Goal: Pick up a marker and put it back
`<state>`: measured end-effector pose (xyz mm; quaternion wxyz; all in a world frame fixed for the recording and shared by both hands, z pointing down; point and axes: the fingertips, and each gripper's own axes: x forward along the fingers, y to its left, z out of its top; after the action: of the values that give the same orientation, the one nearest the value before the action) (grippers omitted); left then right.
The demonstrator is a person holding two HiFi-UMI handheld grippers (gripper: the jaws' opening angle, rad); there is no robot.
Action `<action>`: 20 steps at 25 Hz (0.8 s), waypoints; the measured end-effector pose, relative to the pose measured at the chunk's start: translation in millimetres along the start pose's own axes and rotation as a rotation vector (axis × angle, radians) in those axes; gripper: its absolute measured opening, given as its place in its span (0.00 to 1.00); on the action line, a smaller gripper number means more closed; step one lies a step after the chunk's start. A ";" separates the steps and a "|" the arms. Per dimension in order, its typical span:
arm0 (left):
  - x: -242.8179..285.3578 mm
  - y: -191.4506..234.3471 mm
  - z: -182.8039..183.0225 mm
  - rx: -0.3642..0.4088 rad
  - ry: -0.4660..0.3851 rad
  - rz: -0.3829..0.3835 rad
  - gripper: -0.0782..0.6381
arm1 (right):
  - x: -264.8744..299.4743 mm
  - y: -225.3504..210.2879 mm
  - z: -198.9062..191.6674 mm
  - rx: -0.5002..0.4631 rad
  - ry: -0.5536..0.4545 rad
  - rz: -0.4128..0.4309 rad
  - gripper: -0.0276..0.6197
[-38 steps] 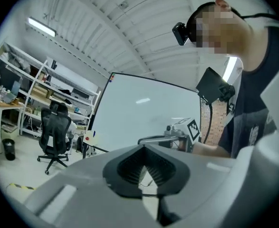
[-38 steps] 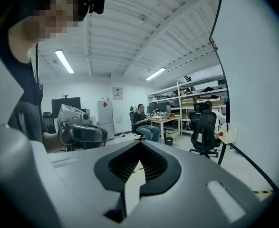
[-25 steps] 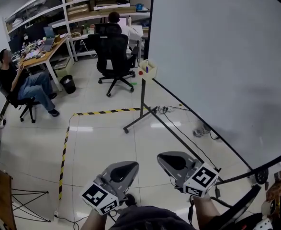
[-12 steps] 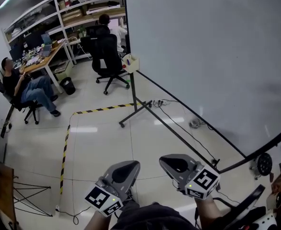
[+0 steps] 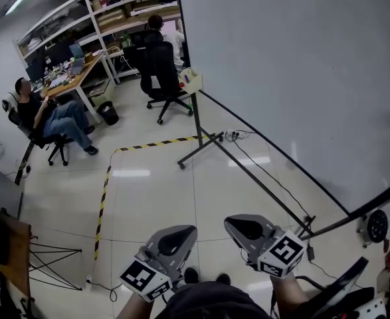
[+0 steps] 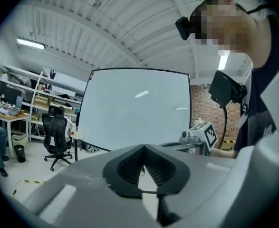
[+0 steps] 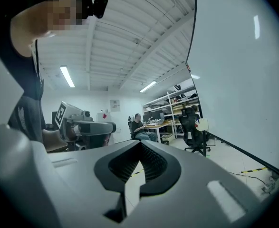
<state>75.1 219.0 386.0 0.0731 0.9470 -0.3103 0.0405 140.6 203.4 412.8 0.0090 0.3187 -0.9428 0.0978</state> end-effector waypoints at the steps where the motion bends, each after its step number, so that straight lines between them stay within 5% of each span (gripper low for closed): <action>1: -2.2 1.8 -1.1 -0.002 0.002 0.003 0.12 | 1.8 1.5 -0.7 -0.001 0.003 -0.002 0.04; 9: -36.7 12.3 -3.6 0.061 -0.009 -0.022 0.12 | 35.5 23.7 0.4 -0.030 0.033 -0.003 0.04; 20: -106.1 66.1 -13.4 -0.049 -0.048 0.011 0.12 | 98.4 72.6 9.3 -0.096 0.062 0.004 0.04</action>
<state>-49.9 230.3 393.7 0.0883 0.9438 -0.3182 0.0105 18.9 199.2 398.5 0.0533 0.3126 -0.9463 0.0622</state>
